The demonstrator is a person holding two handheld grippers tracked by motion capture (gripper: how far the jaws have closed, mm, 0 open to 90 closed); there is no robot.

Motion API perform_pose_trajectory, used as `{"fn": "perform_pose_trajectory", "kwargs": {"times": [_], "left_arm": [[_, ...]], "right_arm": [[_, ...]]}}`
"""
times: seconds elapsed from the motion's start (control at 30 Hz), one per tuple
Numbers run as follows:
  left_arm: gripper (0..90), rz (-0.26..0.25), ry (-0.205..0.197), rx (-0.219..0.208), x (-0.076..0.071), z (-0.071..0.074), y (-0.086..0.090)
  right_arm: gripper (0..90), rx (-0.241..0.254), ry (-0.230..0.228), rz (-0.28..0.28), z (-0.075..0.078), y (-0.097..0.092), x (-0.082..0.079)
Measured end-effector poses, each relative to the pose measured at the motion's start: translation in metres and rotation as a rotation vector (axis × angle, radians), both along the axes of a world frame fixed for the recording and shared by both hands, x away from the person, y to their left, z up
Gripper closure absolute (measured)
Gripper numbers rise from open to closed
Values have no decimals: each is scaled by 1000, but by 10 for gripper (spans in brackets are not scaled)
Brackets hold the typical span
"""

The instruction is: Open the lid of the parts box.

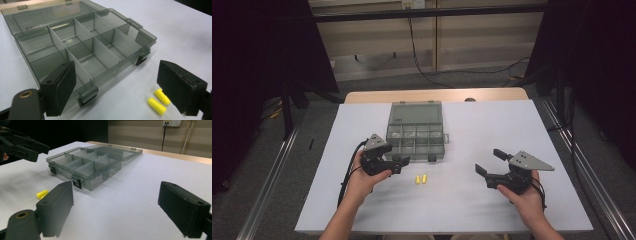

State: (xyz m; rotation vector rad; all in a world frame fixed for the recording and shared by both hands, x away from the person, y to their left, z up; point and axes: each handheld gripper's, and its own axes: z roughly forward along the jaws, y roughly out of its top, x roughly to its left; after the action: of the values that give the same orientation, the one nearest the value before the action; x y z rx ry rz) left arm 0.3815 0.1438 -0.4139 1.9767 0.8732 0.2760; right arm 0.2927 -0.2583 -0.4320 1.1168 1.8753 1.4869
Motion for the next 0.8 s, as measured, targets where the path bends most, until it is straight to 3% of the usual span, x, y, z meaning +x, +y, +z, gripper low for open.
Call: {"fn": "perform_pose_trajectory", "kwargs": {"times": [0.23, 0.33, 0.8], "left_arm": [[130, 2, 11, 12, -2, -2, 1], [129, -2, 15, 16, -3, -3, 1], [109, -26, 61, 32, -5, -13, -3]], "right_arm": [[90, -8, -21, -18, 0, -13, -9], [80, 12, -20, -39, -1, -16, -13], [37, 17, -19, -17, -6, -18, -19]]}}
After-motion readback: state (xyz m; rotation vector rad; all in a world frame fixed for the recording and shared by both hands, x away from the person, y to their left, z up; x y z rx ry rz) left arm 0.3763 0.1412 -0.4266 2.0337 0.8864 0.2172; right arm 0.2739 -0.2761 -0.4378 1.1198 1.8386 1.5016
